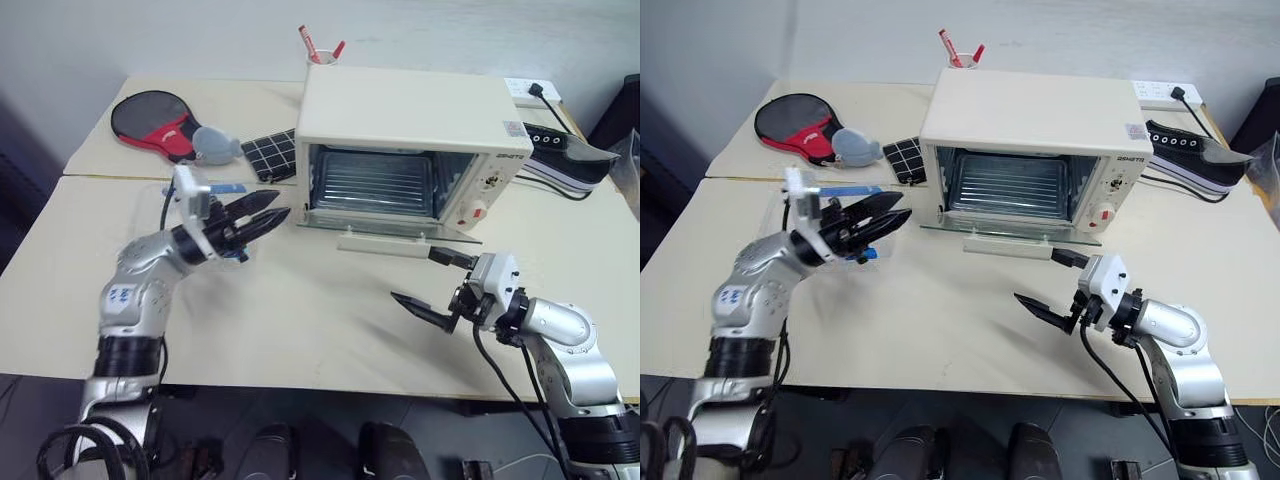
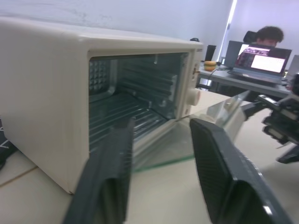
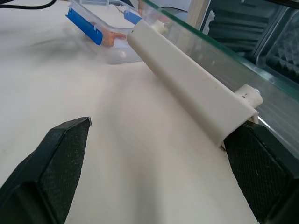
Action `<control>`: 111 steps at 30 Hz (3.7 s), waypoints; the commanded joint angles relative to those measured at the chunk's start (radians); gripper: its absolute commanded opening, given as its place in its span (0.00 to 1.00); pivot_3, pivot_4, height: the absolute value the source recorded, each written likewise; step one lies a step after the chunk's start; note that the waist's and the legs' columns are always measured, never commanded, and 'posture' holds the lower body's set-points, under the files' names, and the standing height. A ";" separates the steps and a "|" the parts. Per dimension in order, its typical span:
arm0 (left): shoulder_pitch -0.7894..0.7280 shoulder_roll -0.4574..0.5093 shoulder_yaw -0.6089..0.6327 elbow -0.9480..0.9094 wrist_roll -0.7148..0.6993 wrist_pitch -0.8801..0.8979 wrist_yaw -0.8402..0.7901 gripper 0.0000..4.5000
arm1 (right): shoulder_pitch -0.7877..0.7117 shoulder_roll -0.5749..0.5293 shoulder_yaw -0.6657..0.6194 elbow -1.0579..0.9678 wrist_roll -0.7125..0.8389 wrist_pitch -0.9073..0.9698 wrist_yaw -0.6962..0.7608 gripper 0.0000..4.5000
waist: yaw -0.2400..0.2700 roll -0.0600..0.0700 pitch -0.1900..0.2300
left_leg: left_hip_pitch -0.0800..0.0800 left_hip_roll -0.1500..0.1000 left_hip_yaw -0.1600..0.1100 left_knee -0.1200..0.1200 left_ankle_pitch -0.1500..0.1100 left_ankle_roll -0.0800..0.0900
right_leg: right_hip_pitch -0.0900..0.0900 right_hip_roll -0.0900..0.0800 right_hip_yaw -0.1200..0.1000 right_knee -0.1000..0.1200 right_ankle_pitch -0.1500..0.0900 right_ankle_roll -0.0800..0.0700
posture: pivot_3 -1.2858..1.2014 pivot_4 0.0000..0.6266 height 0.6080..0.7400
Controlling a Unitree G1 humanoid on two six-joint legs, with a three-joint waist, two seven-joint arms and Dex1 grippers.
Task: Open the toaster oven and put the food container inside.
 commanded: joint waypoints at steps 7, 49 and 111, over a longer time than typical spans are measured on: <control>-0.124 -0.082 -0.113 0.203 0.168 -0.144 -0.052 0.01 | 0.079 -0.004 -0.061 -0.061 -0.014 -0.069 -0.059 1.00 | 0.004 -0.001 0.001 | -0.001 0.000 0.001 0.000 0.000 0.000 | -0.001 0.001 0.000 0.000 0.000 0.000 | 0.52 0.24 1.00; 0.738 0.370 0.732 -0.011 -0.082 0.094 0.004 1.00 | 0.076 0.052 0.043 -0.232 0.169 0.067 -0.055 1.00 | -0.022 -0.002 0.001 | -0.001 0.014 0.006 0.003 -0.005 -0.003 | -0.008 0.007 0.012 0.005 0.000 -0.001 | 0.52 0.24 1.00; -0.292 0.277 0.066 -0.294 0.113 1.363 0.228 0.03 | 0.424 -0.052 -0.189 -0.336 0.091 -0.046 -0.101 1.00 | 0.004 -0.030 0.004 | -0.004 0.015 0.028 0.010 -0.007 -0.004 | -0.027 0.008 0.030 0.021 0.000 -0.001 | 0.52 0.24 1.00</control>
